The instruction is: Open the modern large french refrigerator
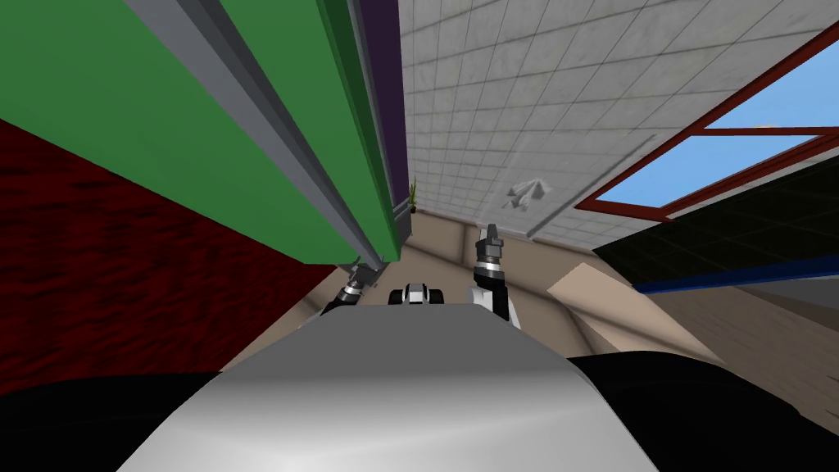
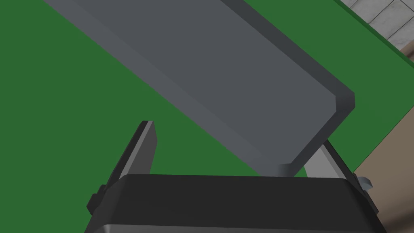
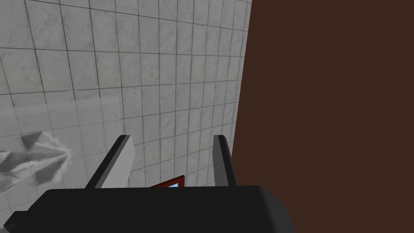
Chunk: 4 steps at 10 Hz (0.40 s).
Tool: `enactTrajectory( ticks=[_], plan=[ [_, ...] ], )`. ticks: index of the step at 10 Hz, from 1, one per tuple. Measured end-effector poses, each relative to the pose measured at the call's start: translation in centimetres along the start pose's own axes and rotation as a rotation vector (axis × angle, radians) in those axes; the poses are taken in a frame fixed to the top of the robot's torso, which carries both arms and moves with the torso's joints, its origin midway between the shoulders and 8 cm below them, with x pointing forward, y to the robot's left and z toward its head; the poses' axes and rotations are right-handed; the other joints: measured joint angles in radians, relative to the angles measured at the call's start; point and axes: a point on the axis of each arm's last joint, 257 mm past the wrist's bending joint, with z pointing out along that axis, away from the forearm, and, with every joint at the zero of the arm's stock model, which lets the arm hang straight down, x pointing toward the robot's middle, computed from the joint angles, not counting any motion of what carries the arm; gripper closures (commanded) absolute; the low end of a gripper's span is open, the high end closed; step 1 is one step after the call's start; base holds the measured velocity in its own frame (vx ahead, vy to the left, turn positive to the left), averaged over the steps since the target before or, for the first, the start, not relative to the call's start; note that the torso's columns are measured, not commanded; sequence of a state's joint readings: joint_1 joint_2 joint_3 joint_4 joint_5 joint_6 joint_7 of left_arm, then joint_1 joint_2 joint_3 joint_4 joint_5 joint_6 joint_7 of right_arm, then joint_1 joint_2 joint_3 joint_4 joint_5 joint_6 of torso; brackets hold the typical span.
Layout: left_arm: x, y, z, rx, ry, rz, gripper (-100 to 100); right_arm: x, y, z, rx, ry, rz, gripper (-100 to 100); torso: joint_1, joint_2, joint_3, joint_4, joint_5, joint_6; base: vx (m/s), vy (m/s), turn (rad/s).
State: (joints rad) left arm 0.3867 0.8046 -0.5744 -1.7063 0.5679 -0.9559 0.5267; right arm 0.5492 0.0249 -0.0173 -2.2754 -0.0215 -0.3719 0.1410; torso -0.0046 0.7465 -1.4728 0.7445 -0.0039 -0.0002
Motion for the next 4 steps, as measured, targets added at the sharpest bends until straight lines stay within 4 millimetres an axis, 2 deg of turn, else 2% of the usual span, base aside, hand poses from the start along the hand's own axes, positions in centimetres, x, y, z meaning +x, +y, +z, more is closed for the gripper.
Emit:
enactTrajectory(
  ticks=[4],
  plan=[
    [-0.38,0.37,-0.35,-0.014,-0.012,0.003,0,0.0,0.0,0.0,0.0,0.0,0.0,0,0.003,-0.008,-0.004,-0.006,0.003,0.001,0.0,0.0,0.0]
  ],
)
